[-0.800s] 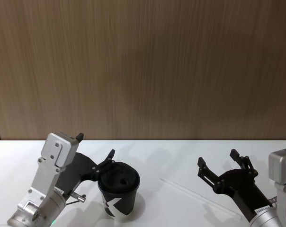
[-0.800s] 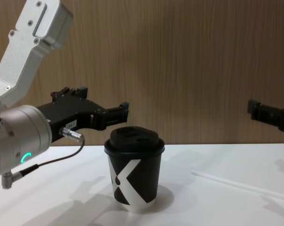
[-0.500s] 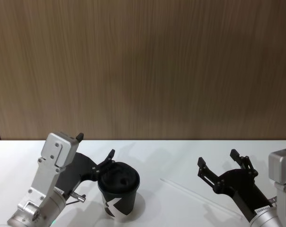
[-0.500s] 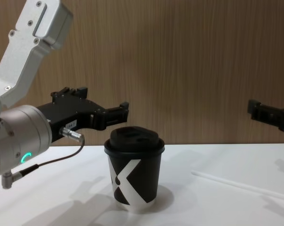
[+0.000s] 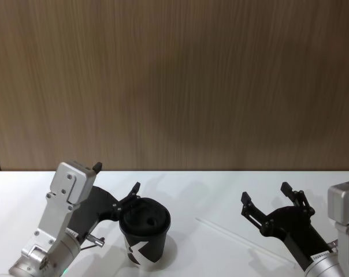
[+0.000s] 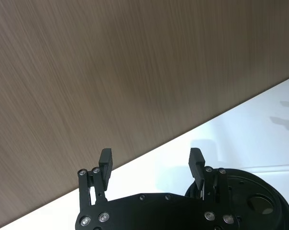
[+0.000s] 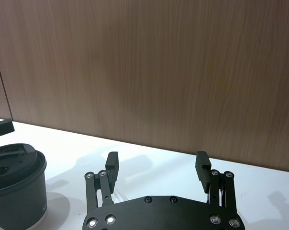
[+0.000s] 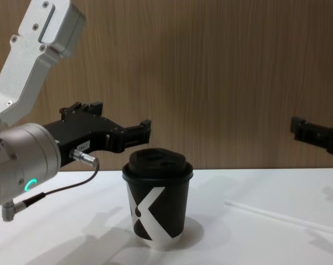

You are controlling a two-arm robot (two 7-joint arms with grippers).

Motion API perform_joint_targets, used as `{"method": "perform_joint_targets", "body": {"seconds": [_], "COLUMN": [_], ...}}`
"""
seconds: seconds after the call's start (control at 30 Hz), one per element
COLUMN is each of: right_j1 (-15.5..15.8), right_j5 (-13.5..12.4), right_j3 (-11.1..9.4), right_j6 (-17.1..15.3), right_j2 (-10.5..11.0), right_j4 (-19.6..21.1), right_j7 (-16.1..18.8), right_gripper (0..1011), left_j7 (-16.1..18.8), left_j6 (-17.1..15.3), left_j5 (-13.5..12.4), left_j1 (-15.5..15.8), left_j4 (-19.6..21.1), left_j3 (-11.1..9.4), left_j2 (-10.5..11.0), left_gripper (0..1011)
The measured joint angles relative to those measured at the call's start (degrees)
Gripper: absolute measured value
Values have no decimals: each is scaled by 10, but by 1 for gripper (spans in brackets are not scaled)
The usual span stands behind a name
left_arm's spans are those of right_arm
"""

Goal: Pick up the straw with one hand, pass it to the other hand, and insert it into the cup.

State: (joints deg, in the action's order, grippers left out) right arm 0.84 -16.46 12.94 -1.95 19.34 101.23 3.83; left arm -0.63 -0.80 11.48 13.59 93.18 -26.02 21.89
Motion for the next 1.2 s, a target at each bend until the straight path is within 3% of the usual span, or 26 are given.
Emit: {"method": "perform_joint_targets", "body": {"seconds": [1.2], "right_j1": [0], "right_j5": [0], "right_j3": [0], "right_j6": [0], "right_j2": [0], "right_j4": [0], "right_j7": [0], "right_gripper": [1001], "left_j7": [0], "left_j6": [0], "left_j5": [0], "left_j1": [0], "left_j4": [0], "left_j3": [0], "left_j2": [0], "left_gripper": [1003]}}
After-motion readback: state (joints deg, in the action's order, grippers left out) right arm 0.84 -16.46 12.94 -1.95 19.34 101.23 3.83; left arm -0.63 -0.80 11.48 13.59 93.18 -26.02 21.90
